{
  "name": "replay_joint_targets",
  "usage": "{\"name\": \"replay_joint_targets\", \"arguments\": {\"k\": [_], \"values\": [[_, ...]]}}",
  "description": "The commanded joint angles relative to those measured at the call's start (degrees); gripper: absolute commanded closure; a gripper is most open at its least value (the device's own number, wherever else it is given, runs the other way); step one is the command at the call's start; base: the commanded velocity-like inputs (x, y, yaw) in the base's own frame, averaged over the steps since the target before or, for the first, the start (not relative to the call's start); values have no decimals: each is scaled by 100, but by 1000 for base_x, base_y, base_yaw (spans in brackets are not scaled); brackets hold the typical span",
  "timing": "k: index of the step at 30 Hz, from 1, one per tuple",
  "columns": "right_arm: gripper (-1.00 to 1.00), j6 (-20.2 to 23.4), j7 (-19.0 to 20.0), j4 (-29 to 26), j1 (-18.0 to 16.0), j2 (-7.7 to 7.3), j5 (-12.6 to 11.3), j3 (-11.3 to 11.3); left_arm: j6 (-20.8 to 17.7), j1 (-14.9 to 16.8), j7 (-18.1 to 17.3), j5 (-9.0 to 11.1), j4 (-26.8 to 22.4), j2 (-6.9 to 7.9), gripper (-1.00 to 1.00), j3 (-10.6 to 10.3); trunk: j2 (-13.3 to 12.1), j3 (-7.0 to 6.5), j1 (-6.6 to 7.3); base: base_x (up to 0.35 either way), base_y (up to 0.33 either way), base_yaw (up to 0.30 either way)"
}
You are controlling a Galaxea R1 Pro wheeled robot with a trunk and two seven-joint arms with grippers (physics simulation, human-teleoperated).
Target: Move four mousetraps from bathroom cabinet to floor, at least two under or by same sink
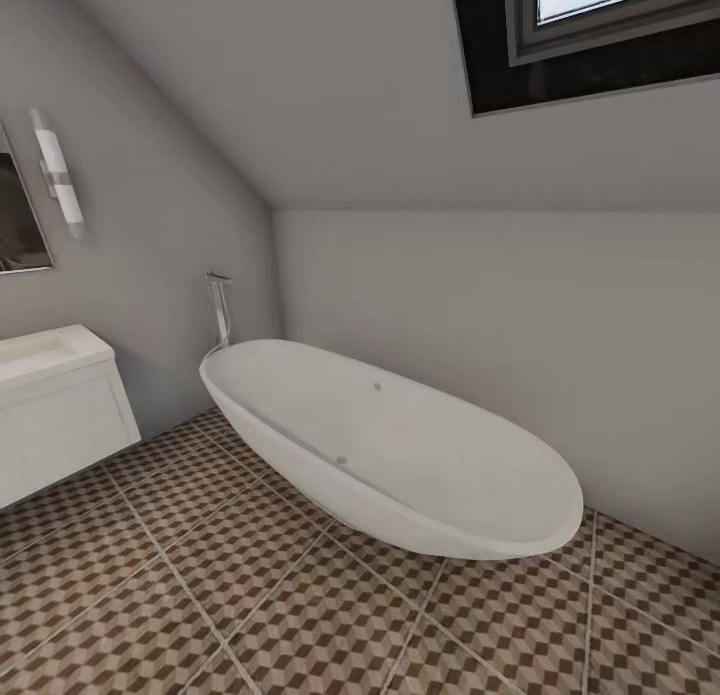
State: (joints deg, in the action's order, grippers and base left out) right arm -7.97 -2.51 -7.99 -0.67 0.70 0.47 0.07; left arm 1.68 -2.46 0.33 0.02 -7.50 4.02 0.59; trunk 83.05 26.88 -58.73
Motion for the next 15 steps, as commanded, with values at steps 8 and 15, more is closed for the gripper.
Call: {"name": "replay_joint_targets", "arguments": {"k": [8,15], "values": [[-100,121,-180,-3199,-3,1,34,10,7,-4,3,-10,-3548,-22,-100,7,3,5,0,0,0,0],[-100,-885,-156,-3195,-3,15,225,43,57,-2,-21,-8,-3368,-16,-100,-15,3,5,0,0,0,0]]}}
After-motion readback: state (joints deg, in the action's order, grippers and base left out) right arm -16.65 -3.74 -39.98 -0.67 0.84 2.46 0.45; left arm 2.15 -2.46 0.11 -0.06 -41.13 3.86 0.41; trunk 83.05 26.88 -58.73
